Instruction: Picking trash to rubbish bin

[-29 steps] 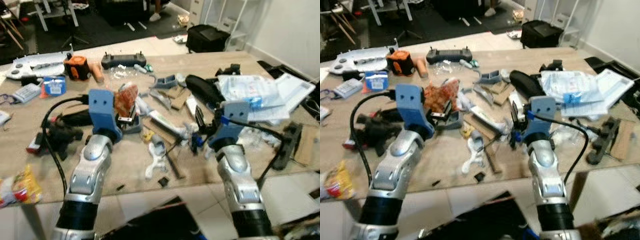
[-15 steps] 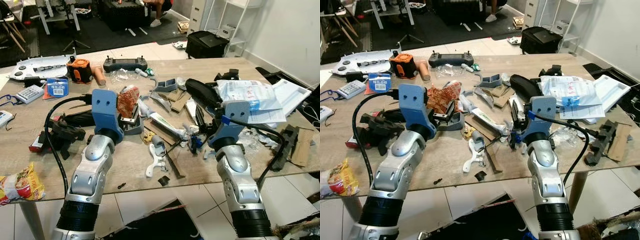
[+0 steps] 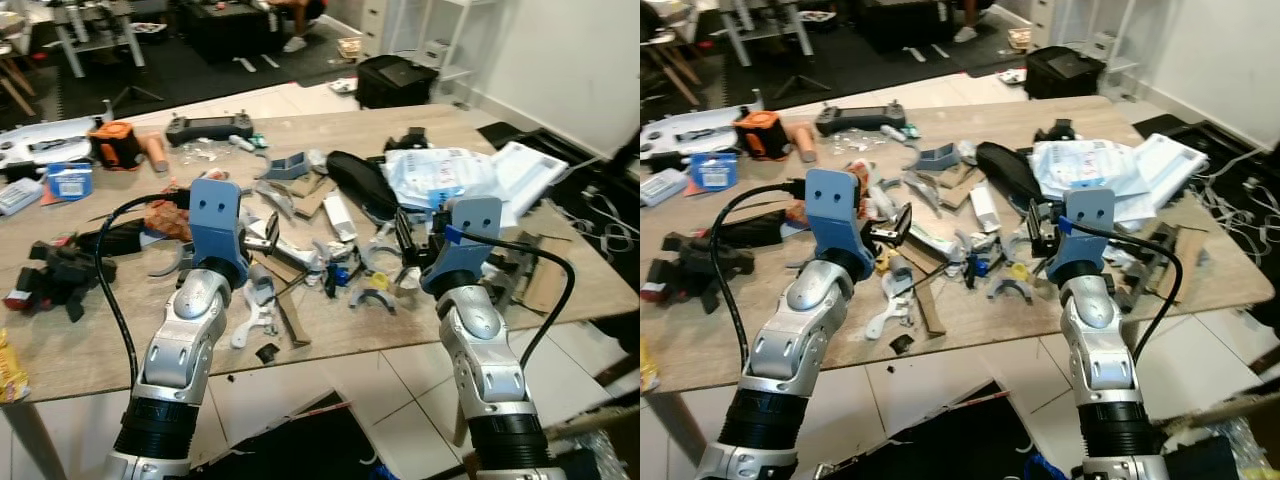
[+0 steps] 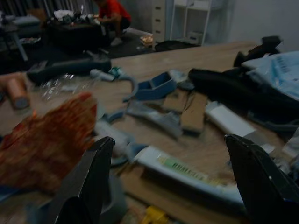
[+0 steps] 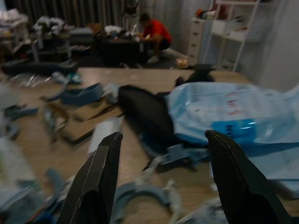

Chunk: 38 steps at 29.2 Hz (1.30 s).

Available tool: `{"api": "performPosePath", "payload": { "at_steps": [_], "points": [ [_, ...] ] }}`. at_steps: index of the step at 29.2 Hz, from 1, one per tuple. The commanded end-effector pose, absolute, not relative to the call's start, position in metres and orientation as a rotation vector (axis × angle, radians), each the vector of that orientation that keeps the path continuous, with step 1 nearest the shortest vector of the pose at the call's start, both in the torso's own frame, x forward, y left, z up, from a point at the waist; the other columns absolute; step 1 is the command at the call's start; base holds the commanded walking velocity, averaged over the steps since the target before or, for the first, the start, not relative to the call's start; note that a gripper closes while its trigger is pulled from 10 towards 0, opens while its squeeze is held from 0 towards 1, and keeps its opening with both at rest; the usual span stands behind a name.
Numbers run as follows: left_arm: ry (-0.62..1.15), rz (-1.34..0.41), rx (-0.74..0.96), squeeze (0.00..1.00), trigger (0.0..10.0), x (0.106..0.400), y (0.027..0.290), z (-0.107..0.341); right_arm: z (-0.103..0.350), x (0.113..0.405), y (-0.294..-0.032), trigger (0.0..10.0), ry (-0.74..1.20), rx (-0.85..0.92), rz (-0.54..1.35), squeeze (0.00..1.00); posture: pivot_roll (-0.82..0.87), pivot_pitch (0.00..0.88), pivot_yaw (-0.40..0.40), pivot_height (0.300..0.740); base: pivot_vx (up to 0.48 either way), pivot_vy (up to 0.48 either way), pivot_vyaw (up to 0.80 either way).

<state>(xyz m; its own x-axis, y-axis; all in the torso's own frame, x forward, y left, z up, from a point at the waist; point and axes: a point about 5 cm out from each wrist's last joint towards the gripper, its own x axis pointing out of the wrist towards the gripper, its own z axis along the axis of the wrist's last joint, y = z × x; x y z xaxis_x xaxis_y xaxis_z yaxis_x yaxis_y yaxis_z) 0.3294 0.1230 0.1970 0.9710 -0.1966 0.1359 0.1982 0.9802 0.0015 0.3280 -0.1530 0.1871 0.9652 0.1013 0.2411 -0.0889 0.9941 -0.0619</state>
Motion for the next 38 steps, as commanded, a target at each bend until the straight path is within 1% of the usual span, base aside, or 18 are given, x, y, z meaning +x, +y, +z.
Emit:
{"api": "performPosePath", "payload": {
  "at_steps": [1, 7, 9, 11, 12, 13, 16, 17, 18, 19, 22, 26, 29, 32, 34, 35, 37, 38],
  "points": [
    [-0.110, -0.174, -0.010, 0.00, 10.0, 0.329, 0.128, 0.191, 0.184, 0.328, -0.148, 10.0, -0.220, -0.060, 0.123, 0.00, 0.01, 0.133, 0.010, 0.740, 0.000, 0.000, 0.00],
    [-0.150, -0.178, -0.029, 0.00, 10.0, 0.329, 0.133, 0.199, 0.184, 0.331, -0.145, 10.0, -0.182, -0.081, 0.185, 0.00, 0.01, 0.132, 0.007, 0.740, 0.000, 0.000, 0.00],
    [-0.165, -0.213, -0.032, 0.00, 10.0, 0.328, 0.135, 0.202, 0.191, 0.332, -0.144, 10.0, -0.213, -0.163, 0.233, 0.00, 0.01, 0.130, 0.005, 0.740, 0.000, 0.000, 0.00],
    [-0.165, -0.213, -0.032, 0.00, 10.0, 0.328, 0.135, 0.202, 0.191, 0.332, -0.144, 10.0, -0.213, -0.163, 0.233, 0.00, 0.01, 0.130, 0.005, 0.740, 0.000, 0.000, 0.00],
    [-0.164, -0.217, -0.022, 0.00, 10.0, 0.327, 0.136, 0.203, 0.195, 0.332, -0.139, 10.0, -0.230, -0.225, 0.280, 0.00, 0.01, 0.130, 0.005, 0.740, 0.000, 0.000, 0.00],
    [-0.163, -0.216, -0.014, 0.00, 10.0, 0.328, 0.137, 0.203, 0.199, 0.331, -0.132, 10.0, -0.241, -0.219, 0.339, 0.60, 0.01, 0.127, 0.006, 0.740, 0.000, 0.000, 0.00],
    [-0.163, -0.213, -0.009, 0.00, 10.0, 0.328, 0.137, 0.203, 0.202, 0.331, -0.127, 10.0, -0.247, -0.205, 0.380, 0.60, 0.01, 0.127, 0.006, 0.740, 0.000, 0.000, 0.00],
    [-0.163, -0.211, -0.007, 0.00, 10.0, 0.329, 0.137, 0.203, 0.205, 0.330, -0.123, 10.0, -0.252, -0.182, 0.411, 1.00, 0.01, 0.127, 0.006, 0.740, 0.000, 0.000, 0.00],
    [-0.159, -0.205, 0.002, 0.00, 10.0, 0.330, 0.138, 0.203, 0.207, 0.329, -0.111, 10.0, -0.226, -0.163, 0.489, 1.00, 0.01, 0.126, 0.015, 0.740, 0.000, 0.000, 0.00],
    [-0.159, -0.205, 0.002, 0.00, 10.0, 0.330, 0.138, 0.203, 0.207, 0.329, -0.111, 10.0, -0.226, -0.163, 0.489, 1.00, 0.01, 0.126, 0.015, 0.740, 0.000, 0.000, 0.00],
    [-0.143, -0.183, 0.043, 0.00, 10.0, 0.335, 0.143, 0.204, 0.202, 0.325, -0.087, 10.0, -0.041, -0.098, 0.676, 1.00, 0.02, 0.128, 0.022, 0.740, 0.000, 0.000, 0.00],
    [-0.136, -0.173, 0.064, 0.00, 10.0, 0.337, 0.150, 0.206, 0.195, 0.322, -0.085, 10.0, 0.101, -0.064, 0.715, 1.00, 0.03, 0.139, 0.028, 0.740, 0.000, 0.000, 0.00],
    [-0.135, -0.172, 0.069, 0.00, 10.0, 0.337, 0.152, 0.208, 0.192, 0.320, -0.084, 10.0, 0.140, -0.061, 0.745, 1.00, 0.03, 0.136, 0.028, 0.740, 0.000, 0.000, 0.00],
    [-0.136, -0.196, 0.070, 0.00, 10.0, 0.336, 0.152, 0.211, 0.188, 0.308, -0.076, 10.0, 0.232, -0.062, 0.857, 1.00, 0.03, 0.146, 0.001, 0.740, 0.000, 0.000, 0.00],
    [-0.136, -0.196, 0.070, 0.00, 10.0, 0.336, 0.152, 0.211, 0.188, 0.308, -0.076, 10.0, 0.232, -0.062, 0.857, 1.00, 0.03, 0.146, 0.001, 0.740, 0.000, 0.000, 0.00],
    [-0.134, -0.225, 0.069, 0.00, 10.0, 0.335, 0.150, 0.211, 0.185, 0.305, -0.076, 10.0, 0.268, -0.107, 0.890, 1.00, 0.03, 0.146, 0.001, 0.740, 0.000, 0.000, 0.00],
    [-0.138, -0.432, 0.085, 0.00, 10.0, 0.324, 0.138, 0.213, 0.180, 0.299, -0.076, 10.0, 0.343, -0.162, 0.937, 1.00, 0.02, 0.148, -0.016, 0.740, 0.000, 0.000, 0.00],
    [-0.138, -0.432, 0.085, 0.00, 10.0, 0.324, 0.138, 0.213, 0.180, 0.299, -0.076, 10.0, 0.343, -0.162, 0.937, 1.00, 0.02, 0.148, -0.016, 0.740, 0.000, 0.000, 0.00]
  ]
}}
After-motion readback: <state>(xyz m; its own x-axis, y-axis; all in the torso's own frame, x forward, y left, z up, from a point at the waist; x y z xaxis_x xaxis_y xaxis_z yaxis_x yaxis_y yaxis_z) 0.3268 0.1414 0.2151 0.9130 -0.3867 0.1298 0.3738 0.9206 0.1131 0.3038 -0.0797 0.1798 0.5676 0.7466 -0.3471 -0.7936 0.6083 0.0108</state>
